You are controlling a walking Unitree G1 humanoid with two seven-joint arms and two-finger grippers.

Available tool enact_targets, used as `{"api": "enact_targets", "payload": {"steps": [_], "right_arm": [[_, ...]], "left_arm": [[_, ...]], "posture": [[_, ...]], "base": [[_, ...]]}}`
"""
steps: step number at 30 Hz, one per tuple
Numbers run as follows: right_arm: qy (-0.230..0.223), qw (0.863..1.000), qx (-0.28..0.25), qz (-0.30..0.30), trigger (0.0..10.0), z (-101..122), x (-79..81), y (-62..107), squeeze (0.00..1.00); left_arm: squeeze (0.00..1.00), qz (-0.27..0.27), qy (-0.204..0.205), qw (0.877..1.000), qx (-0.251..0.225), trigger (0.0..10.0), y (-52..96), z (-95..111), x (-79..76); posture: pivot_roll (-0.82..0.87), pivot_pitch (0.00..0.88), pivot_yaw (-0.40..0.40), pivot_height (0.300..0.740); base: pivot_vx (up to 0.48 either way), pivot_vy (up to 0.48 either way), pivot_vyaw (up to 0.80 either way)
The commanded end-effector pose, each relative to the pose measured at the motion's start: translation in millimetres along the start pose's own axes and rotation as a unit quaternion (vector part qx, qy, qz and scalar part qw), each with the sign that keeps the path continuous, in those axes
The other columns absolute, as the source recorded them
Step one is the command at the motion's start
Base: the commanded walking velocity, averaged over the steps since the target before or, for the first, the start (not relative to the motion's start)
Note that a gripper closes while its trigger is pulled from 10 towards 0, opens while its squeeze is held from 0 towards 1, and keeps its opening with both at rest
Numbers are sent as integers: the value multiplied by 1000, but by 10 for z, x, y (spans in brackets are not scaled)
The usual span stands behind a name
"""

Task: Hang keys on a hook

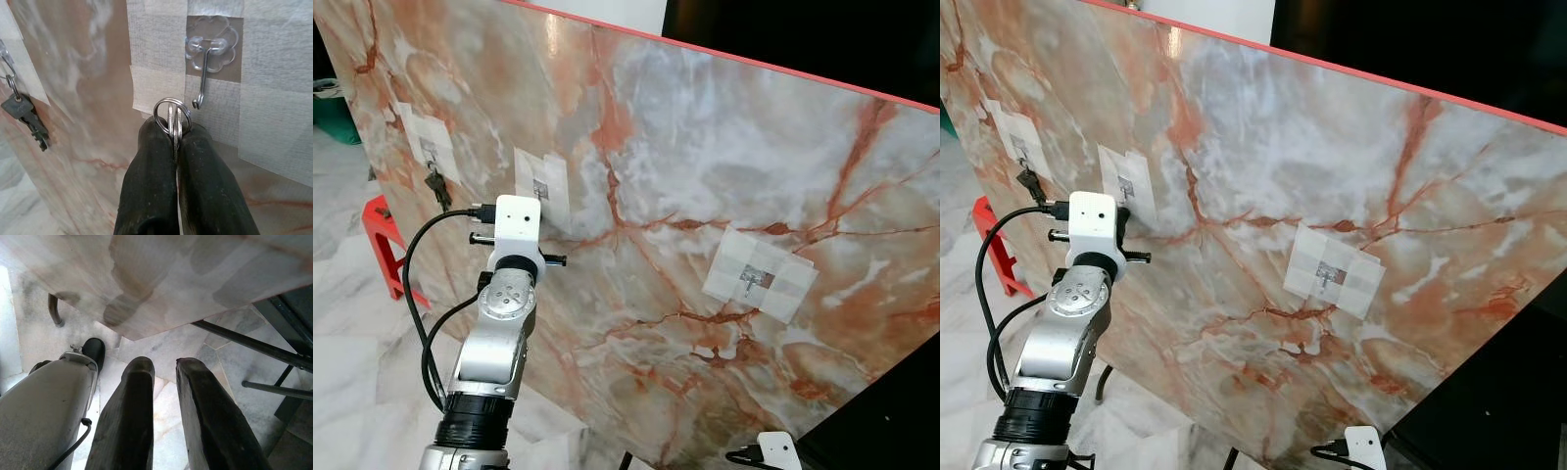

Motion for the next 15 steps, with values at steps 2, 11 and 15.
{"api": "enact_targets", "payload": {"steps": [2, 11, 15], "right_arm": [[-5, 1000, -16, -10, 10000, 116, -67, 2, 0], [-4, 1000, -17, -10, 10000, 122, -67, 2, 0], [-4, 1000, -17, -10, 10000, 123, -68, 2, 0]], "left_arm": [[0, -8, -14, 999, -29, 10000, -6, 188, -50], [0, -8, -20, 999, -42, 10000, 4, 246, -86], [0, -10, -30, 998, -47, 10000, 9, 267, -112]], "posture": [[105, 0, -142, 740], [107, 0, -145, 740], [107, 0, -145, 740]], "base": [[0, 0, 0], [0, 0, 0], [0, 0, 0]]}}
Point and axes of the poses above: a point about 5 cm out from each wrist's last joint towards the gripper, its own y axis pointing back from the gripper into the wrist, its own z axis along the axis of the wrist's last joint, x = y × z, the point moved 4 cm from there along -y, pointing out of the wrist towards the gripper, and after that the axes turned 9 degrees about -y, right-handed, at the moved point
